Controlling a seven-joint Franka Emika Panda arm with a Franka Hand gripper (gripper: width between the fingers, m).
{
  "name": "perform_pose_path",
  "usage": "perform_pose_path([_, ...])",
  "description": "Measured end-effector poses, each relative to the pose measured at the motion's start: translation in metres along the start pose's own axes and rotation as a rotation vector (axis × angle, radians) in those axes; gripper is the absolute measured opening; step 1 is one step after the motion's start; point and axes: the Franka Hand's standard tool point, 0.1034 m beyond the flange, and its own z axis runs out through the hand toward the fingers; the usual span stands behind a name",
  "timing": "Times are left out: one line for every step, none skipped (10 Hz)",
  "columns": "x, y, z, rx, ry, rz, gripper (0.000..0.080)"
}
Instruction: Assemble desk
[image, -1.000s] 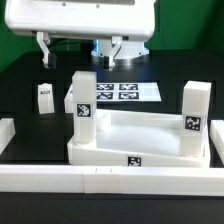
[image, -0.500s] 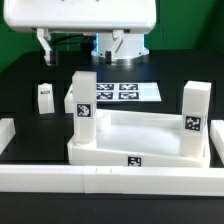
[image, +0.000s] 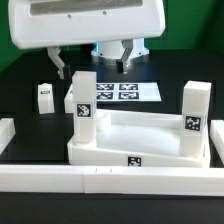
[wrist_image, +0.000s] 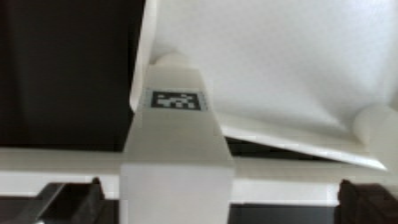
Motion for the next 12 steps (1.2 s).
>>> perform_pose_path([0.0034, 0.0062, 0.0008, -0.007, 0.007, 0.006, 0.0649])
perform_pose_path([0.0030, 0.0104, 0.0011, -0.010, 0.007, 0.012, 0.0649])
perform_pose_path([0.0037, 0.0120, 0.0020, -0.014, 0.012, 0.014, 0.0649])
perform_pose_path([0.0023, 0.0148, 0.0056, -0.014, 0.008, 0.010, 0.0649])
perform_pose_path([0.0023, 0.0156, 0.0060, -0.015, 0.010, 0.007, 0.0649])
perform_pose_path([0.0024, 0.0157, 0.0066, -0.015, 0.009, -0.002, 0.0630])
perform_pose_path([0.0022, 0.0157, 0.0085, -0.015, 0.006, -0.023, 0.0471])
perform_pose_path([0.0022, 0.0157, 0.0086, -0.015, 0.006, -0.023, 0.0471])
perform_pose_path([0.0021, 0.0157, 0.0086, -0.015, 0.006, -0.023, 0.0284])
perform_pose_path([0.0022, 0.0157, 0.0086, -0.015, 0.006, -0.022, 0.0284])
perform_pose_path([0.0022, 0.0156, 0.0086, -0.015, 0.006, -0.002, 0.0289])
perform_pose_path([0.0022, 0.0156, 0.0086, -0.015, 0.006, -0.004, 0.0289])
